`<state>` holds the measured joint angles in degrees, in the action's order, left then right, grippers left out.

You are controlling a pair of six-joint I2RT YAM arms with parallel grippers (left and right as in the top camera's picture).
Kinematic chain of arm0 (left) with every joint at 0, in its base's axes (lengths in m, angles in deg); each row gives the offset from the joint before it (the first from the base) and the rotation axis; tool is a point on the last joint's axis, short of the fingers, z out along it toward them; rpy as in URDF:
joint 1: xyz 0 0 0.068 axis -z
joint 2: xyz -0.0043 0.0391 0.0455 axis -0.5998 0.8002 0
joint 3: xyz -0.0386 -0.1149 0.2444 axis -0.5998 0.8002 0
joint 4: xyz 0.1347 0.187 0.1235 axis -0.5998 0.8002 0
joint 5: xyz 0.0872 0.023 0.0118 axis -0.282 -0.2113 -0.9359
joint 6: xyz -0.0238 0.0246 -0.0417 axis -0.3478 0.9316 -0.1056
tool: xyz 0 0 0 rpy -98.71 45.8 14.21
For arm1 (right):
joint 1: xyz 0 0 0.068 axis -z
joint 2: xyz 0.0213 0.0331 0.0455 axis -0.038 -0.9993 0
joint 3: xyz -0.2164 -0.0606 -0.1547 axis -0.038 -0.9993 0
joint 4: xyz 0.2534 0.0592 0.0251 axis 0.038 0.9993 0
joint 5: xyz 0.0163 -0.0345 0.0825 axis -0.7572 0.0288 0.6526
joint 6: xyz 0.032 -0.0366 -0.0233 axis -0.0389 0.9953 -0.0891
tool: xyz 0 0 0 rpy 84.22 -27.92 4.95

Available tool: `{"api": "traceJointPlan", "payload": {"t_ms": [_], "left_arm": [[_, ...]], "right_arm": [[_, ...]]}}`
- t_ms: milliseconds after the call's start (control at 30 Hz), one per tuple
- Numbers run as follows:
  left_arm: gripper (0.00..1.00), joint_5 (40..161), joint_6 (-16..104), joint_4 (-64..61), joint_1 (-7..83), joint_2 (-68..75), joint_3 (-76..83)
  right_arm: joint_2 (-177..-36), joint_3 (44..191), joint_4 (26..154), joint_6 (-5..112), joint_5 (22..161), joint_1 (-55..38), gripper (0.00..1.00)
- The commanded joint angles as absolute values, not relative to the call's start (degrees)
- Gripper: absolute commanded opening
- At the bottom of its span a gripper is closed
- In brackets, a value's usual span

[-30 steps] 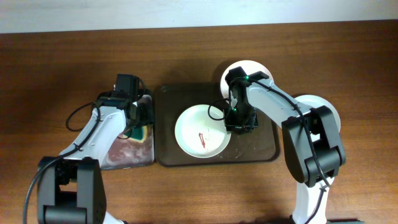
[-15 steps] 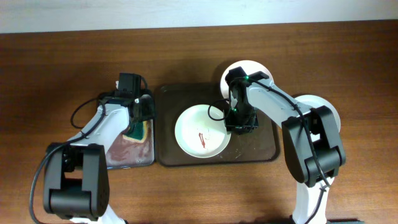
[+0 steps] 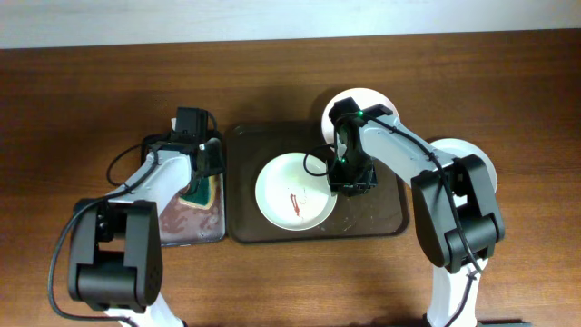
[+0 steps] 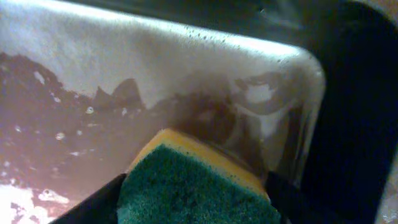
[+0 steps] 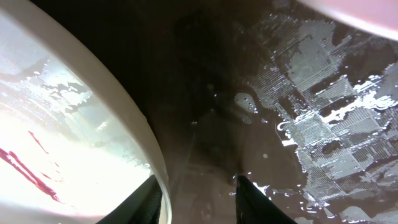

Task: Clean dirty plates on tray and stack at the side
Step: 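Dip the sponge in the soapy water with the left gripper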

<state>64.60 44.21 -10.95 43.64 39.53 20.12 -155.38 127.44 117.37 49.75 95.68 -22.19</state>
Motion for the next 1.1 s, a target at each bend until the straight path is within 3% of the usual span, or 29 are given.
{"api": "traceJointPlan", "payload": {"t_ms": [0, 67, 333, 433, 467, 700, 833, 1067], "left_arm": [[0.37, 65.2, 44.0, -10.0, 43.8, 40.9, 20.3], [0.03, 65.2, 44.0, -10.0, 43.8, 40.9, 20.3], [0.0, 62.4, 44.0, -9.0, 43.8, 39.3, 19.1], [0.76, 62.3, 44.0, -7.1, 43.8, 36.5, 17.6], [0.87, 62.4, 44.0, -6.3, 43.8, 35.7, 17.5], [0.84, 67.7, 43.9, 2.7, 43.8, 34.9, 17.6], [0.62, 68.8, 44.0, 3.8, 43.8, 35.1, 17.7], [0.69, 68.7, 45.5, 4.9, 43.8, 35.5, 17.7]], "right_arm": [[-154.0, 127.8, 117.6, 50.1, 94.8, -22.0, 0.4], [-154.0, 127.8, 117.7, 50.1, 94.8, -22.0, 0.4], [-154.0, 127.8, 117.9, 50.3, 94.8, -22.0, 0.4], [-154.0, 127.8, 117.8, 50.3, 94.8, -22.0, 0.4], [-154.0, 127.8, 117.8, 50.3, 94.8, -22.0, 0.4], [-154.0, 127.8, 117.8, 50.3, 94.8, -22.0, 0.4], [-154.0, 127.8, 117.8, 50.3, 94.8, -22.0, 0.4], [-154.0, 127.8, 118.0, 50.3, 94.8, -22.0, 0.4]]}}
